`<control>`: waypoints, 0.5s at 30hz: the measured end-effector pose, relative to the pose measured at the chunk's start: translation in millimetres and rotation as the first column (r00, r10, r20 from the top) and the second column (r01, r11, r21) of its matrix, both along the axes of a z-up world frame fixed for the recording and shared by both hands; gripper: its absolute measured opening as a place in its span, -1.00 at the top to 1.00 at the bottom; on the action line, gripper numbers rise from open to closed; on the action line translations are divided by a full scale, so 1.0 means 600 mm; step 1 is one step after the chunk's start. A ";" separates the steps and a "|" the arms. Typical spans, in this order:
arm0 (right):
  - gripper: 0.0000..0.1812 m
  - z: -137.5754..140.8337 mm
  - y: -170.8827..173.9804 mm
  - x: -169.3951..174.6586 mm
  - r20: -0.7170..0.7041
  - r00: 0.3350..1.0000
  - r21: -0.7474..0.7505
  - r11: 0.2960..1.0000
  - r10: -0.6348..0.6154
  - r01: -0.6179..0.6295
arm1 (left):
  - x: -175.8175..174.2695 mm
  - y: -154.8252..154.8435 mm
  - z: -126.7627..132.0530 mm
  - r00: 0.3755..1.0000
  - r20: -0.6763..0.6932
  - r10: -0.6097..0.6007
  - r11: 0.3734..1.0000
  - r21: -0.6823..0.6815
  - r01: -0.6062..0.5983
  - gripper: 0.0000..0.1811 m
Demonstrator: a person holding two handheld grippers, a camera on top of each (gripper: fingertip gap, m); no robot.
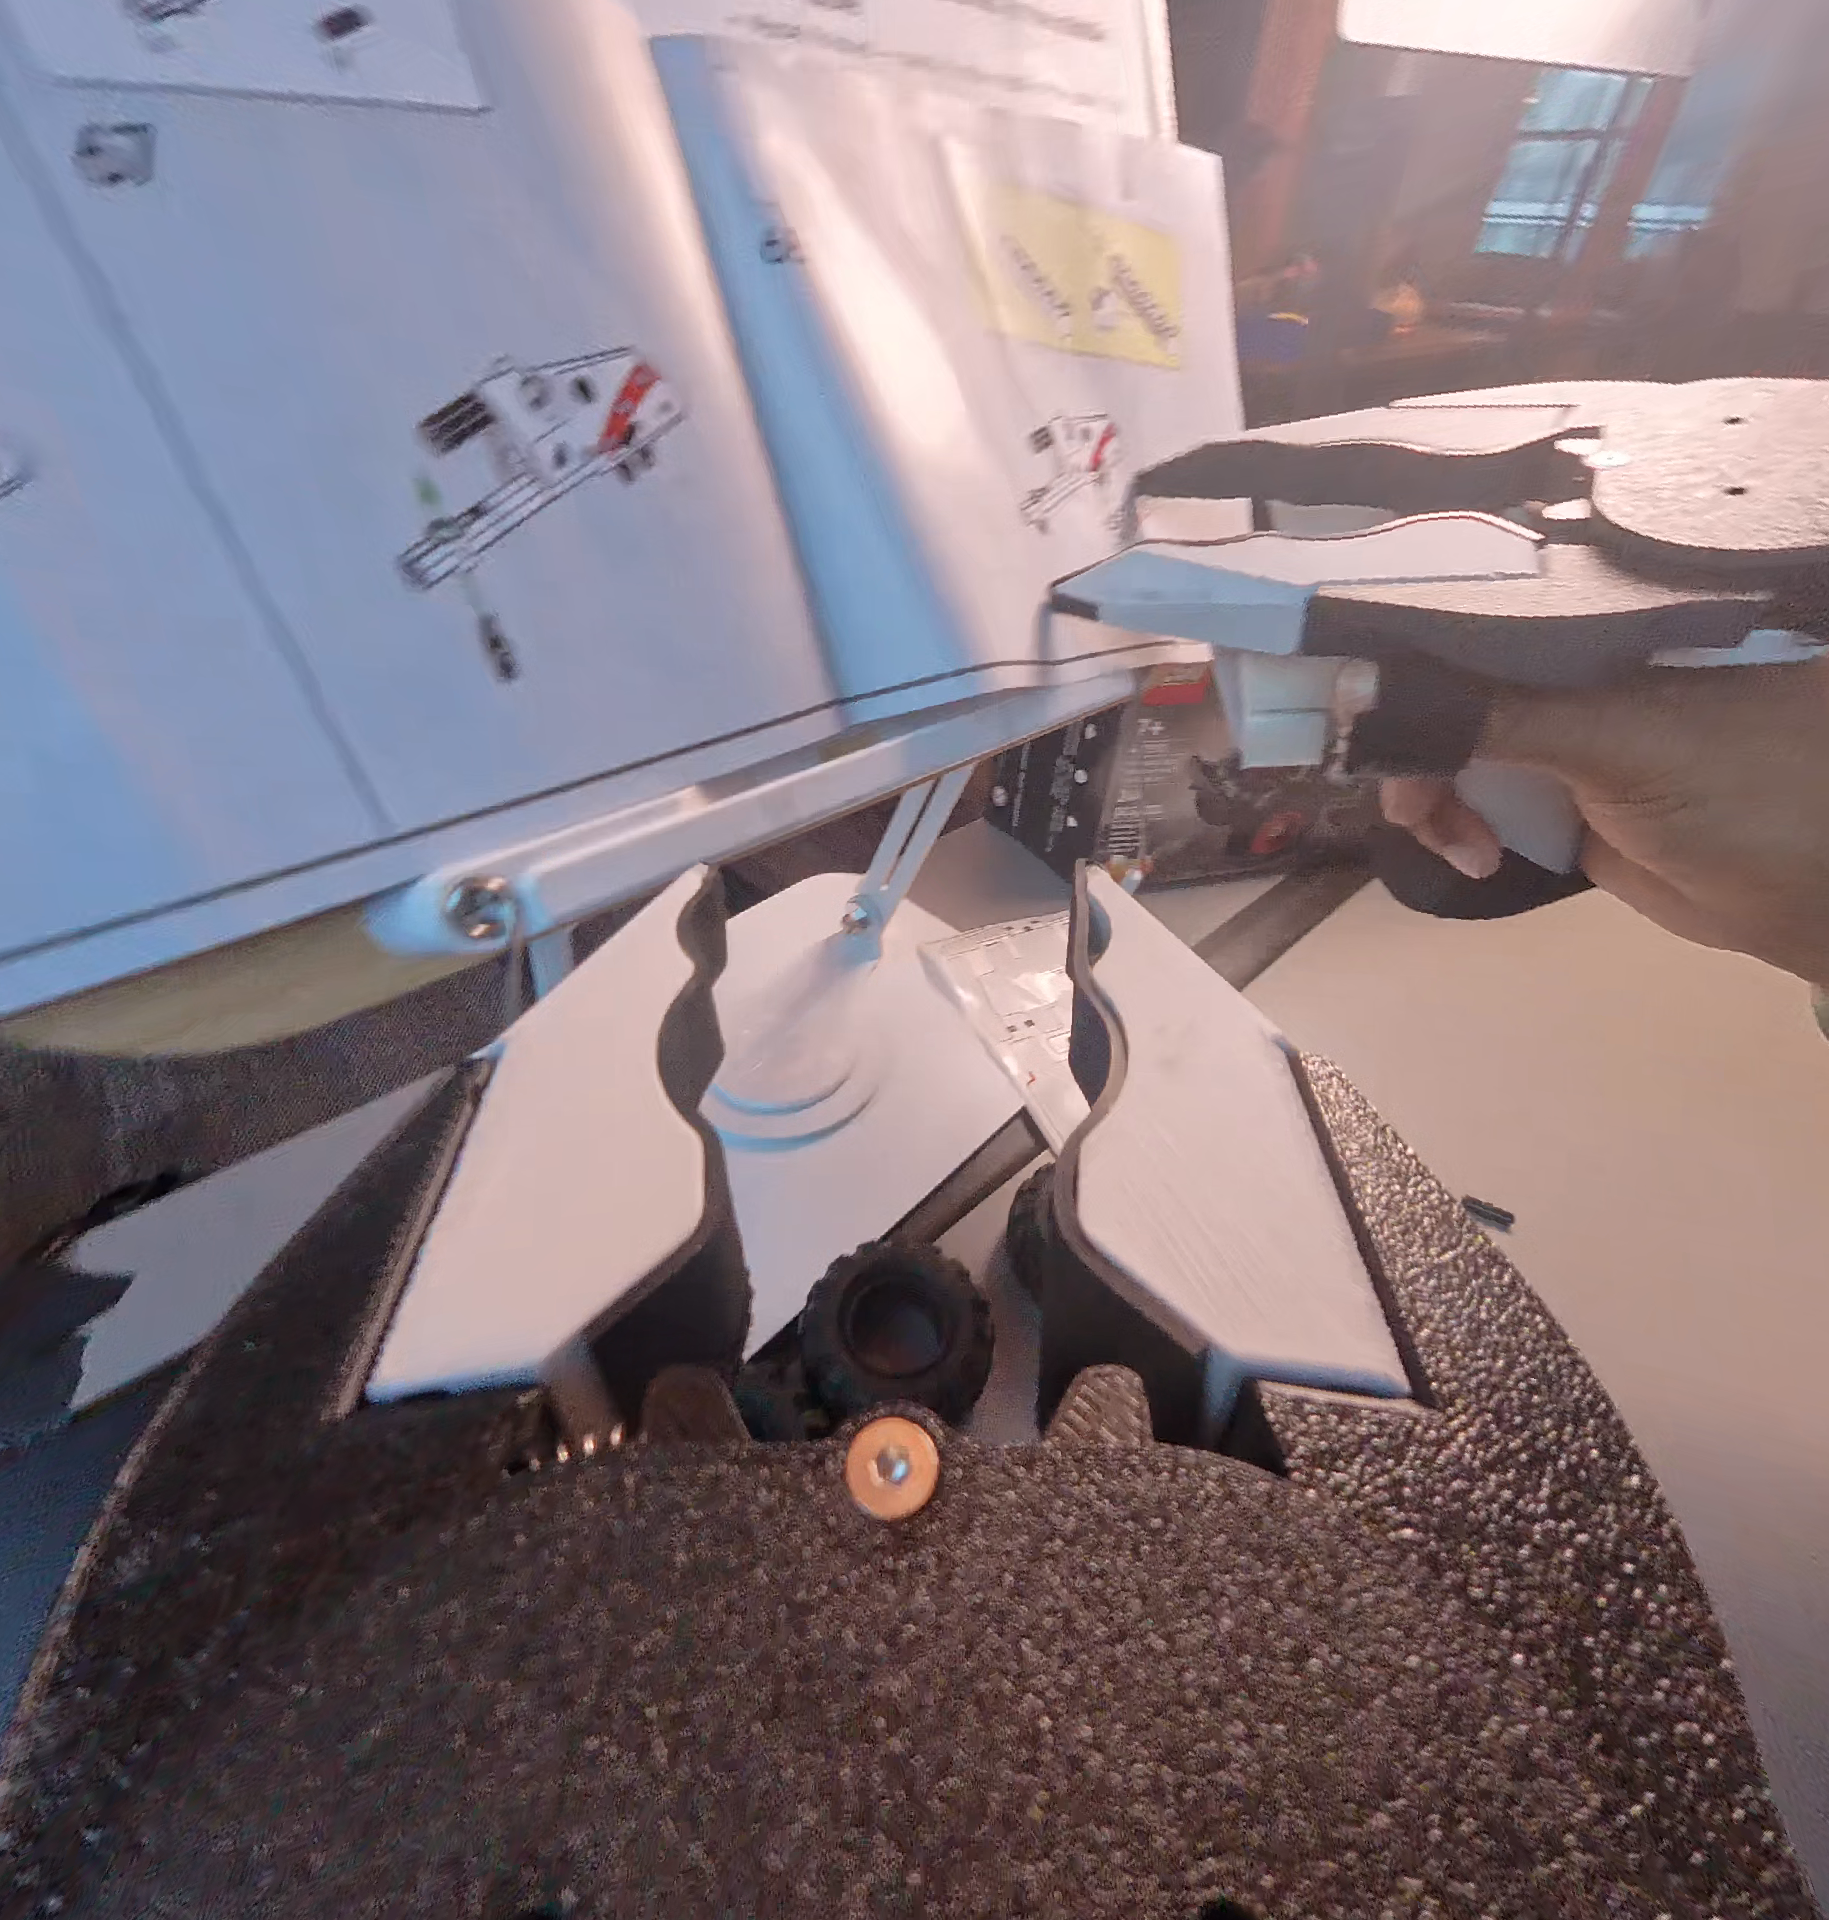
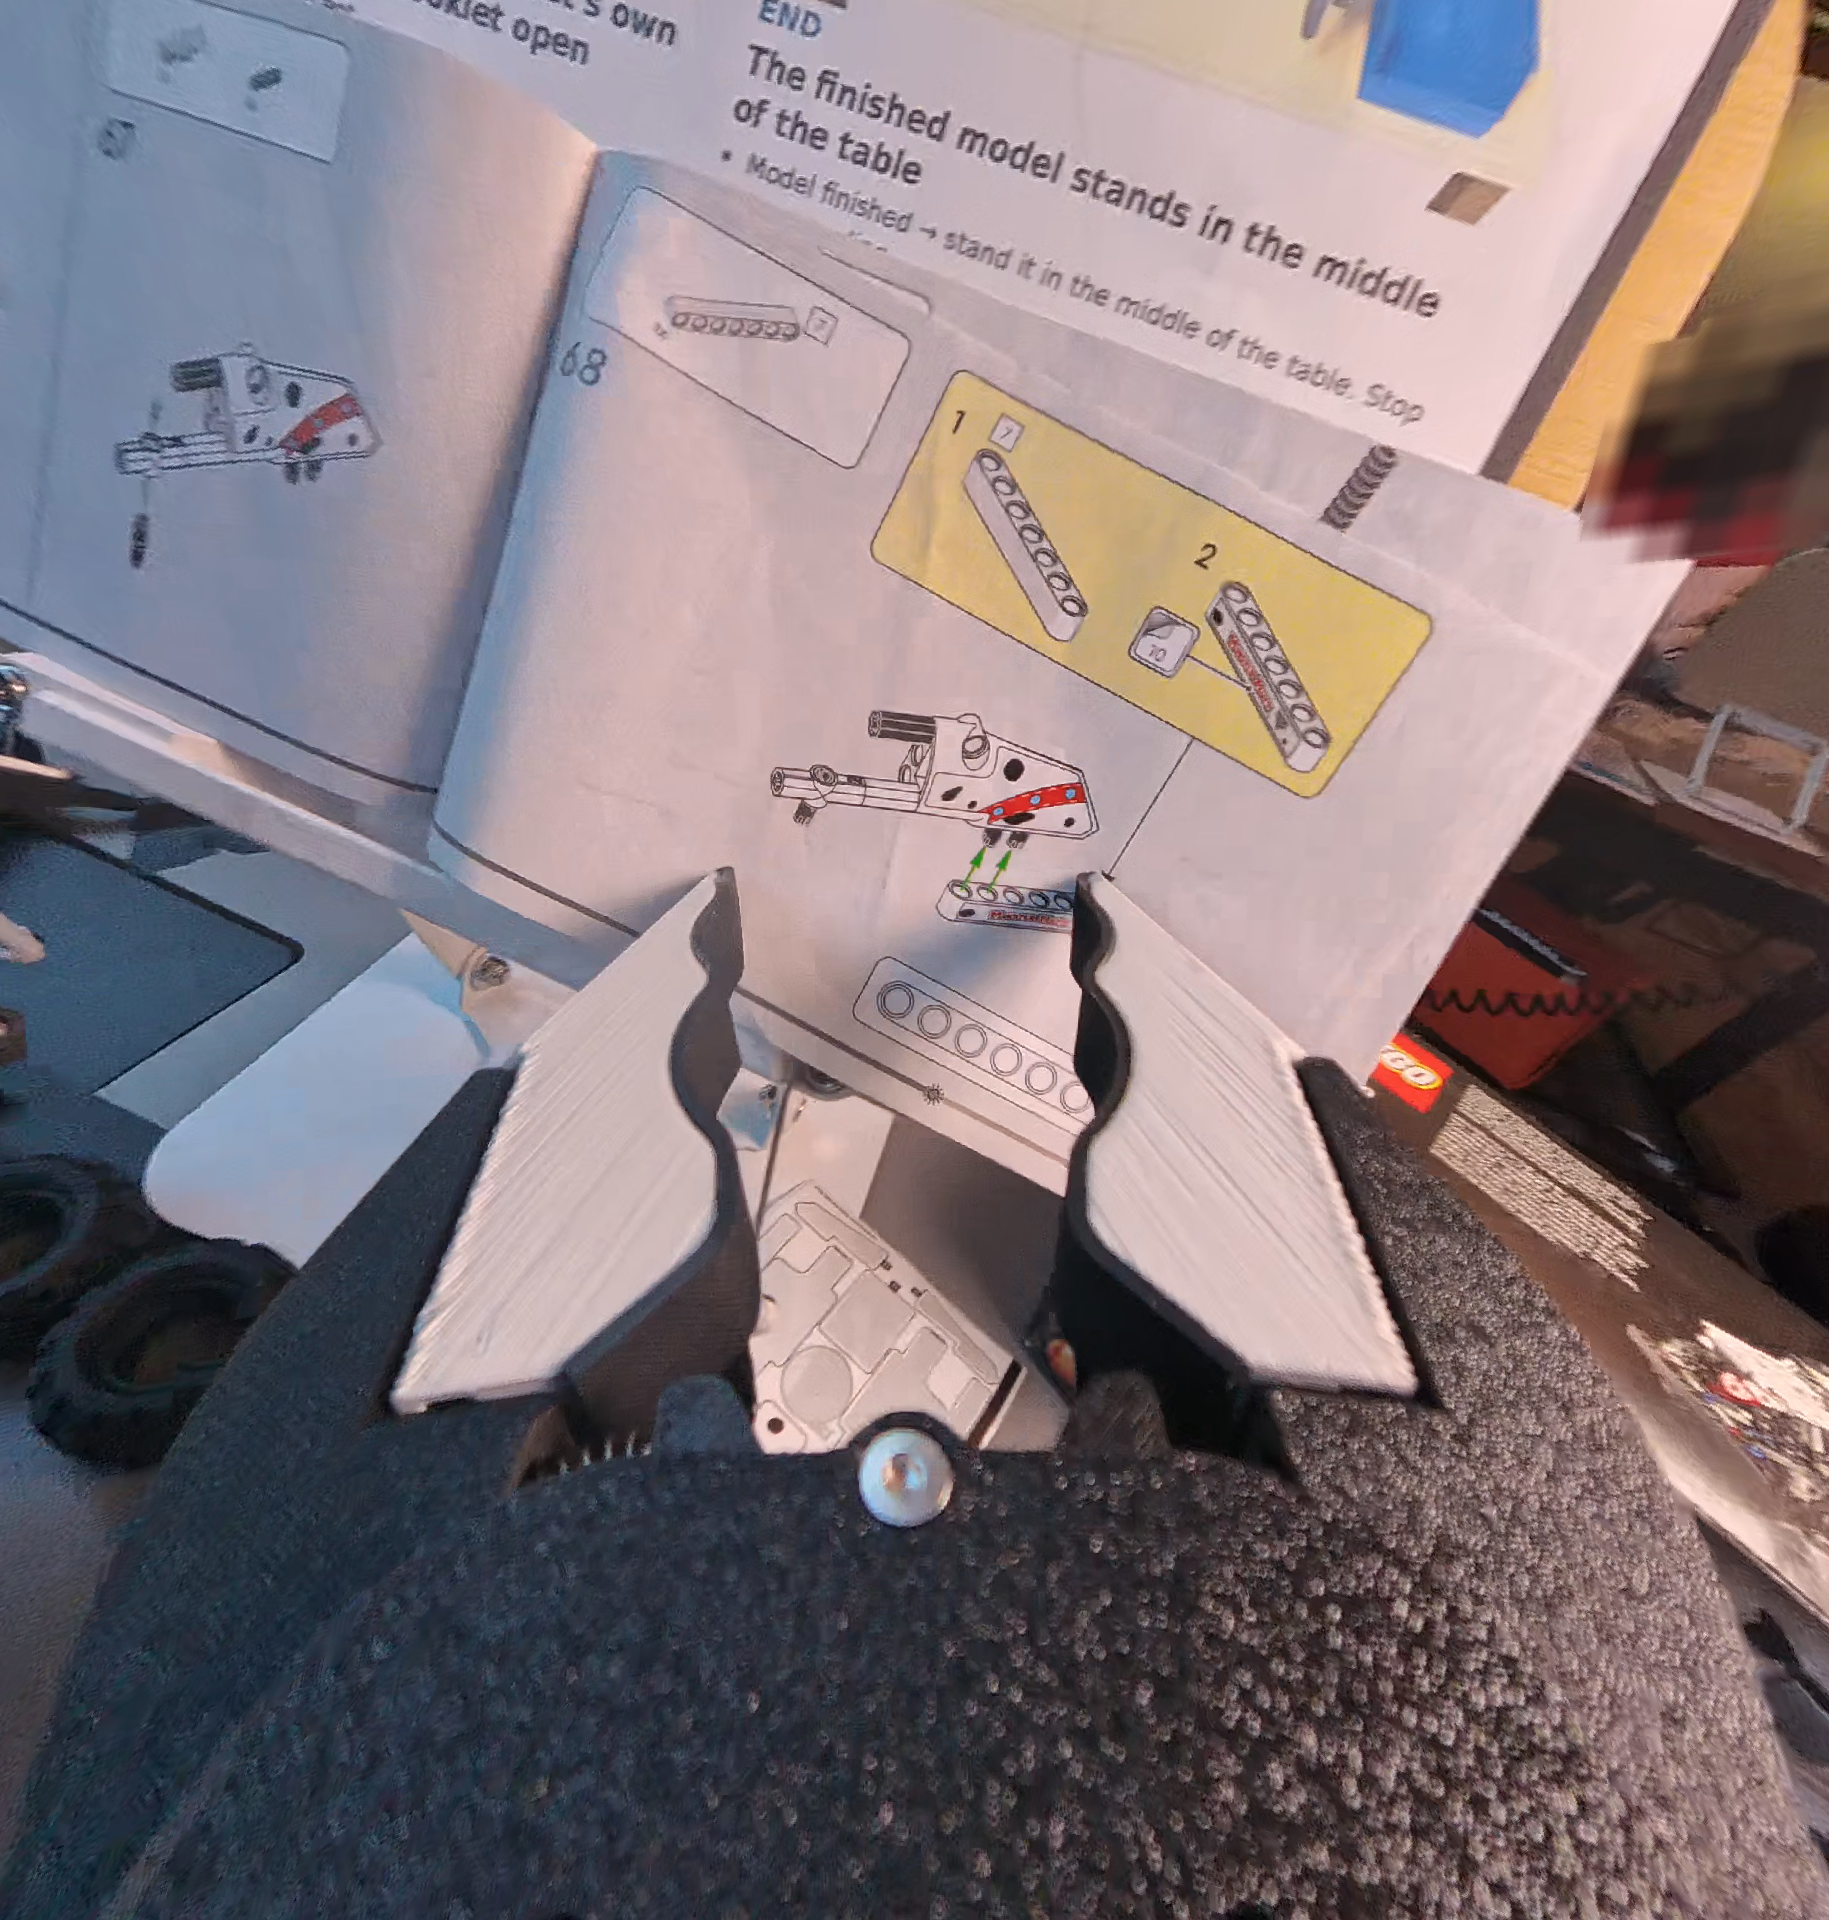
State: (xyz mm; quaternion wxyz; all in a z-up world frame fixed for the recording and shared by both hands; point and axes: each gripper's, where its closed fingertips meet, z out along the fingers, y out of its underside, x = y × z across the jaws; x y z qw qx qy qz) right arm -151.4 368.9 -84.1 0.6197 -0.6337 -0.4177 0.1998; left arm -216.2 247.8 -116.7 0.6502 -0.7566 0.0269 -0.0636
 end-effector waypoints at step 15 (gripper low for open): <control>0.18 0.001 0.045 0.045 0.017 0.992 0.086 0.989 -0.126 0.124 | -0.203 -0.052 0.053 0.901 0.011 0.433 0.877 0.226 -0.425 0.11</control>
